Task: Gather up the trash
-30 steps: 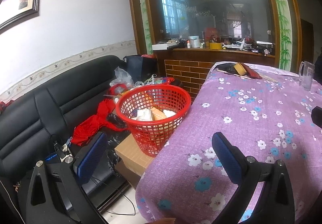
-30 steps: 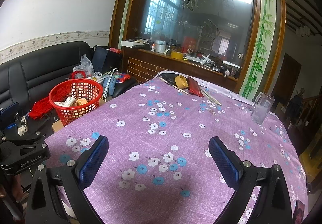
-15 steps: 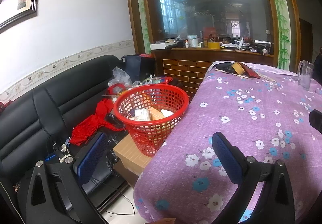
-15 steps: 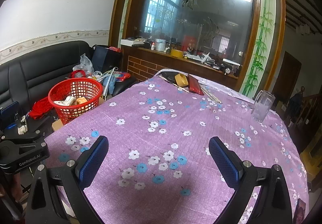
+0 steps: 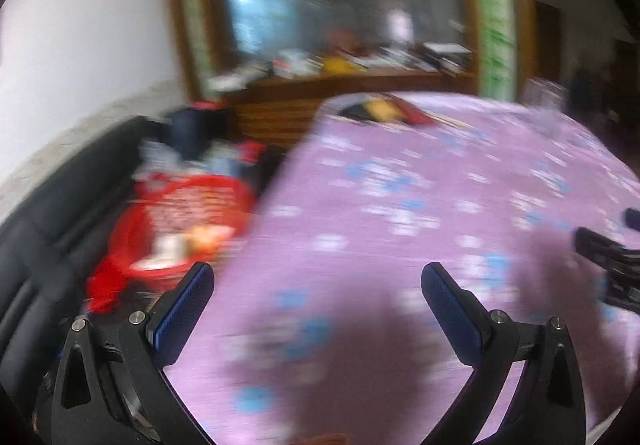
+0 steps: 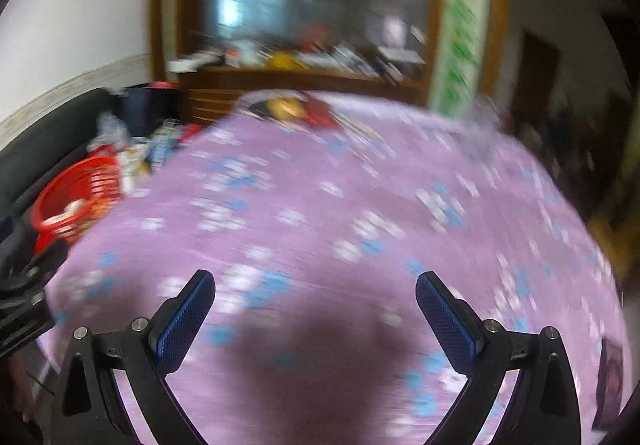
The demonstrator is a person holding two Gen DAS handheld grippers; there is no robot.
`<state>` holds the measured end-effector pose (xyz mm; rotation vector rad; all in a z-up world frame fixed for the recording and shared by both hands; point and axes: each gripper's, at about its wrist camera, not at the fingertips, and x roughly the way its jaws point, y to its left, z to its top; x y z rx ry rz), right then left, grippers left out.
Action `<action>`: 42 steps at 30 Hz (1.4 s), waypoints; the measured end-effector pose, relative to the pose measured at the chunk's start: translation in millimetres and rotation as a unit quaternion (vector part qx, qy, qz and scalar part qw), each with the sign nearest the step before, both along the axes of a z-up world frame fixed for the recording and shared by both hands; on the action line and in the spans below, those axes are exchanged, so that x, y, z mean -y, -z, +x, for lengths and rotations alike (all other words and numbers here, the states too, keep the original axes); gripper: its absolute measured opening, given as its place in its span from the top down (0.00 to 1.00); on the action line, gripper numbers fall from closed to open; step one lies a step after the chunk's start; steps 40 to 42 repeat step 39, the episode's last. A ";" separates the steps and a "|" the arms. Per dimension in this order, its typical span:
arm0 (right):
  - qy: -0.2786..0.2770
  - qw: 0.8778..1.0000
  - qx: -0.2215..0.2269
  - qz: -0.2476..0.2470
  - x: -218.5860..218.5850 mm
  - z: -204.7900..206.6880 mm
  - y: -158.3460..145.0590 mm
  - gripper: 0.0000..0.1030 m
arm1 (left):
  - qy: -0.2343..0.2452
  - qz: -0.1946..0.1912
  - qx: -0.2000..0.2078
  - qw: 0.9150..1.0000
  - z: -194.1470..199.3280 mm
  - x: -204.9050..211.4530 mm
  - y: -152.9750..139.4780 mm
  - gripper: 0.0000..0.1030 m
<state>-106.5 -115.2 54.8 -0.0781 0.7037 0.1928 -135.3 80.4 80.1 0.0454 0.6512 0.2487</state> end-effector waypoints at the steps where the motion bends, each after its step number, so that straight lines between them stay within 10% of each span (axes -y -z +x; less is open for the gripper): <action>1: 0.027 0.999 -0.017 0.004 19.8 13.4 7.0 0.00 | 0.019 -0.013 -0.015 1.000 12.7 10.3 3.0 0.00; 12: 0.115 0.988 -0.101 0.028 116.8 66.3 52.6 0.00 | 0.093 -0.052 -0.161 0.981 119.6 96.3 75.8 0.00; 42: 0.104 0.985 -0.134 -0.006 103.2 79.6 71.4 0.00 | 0.091 -0.083 -0.171 0.978 133.1 85.9 81.6 0.00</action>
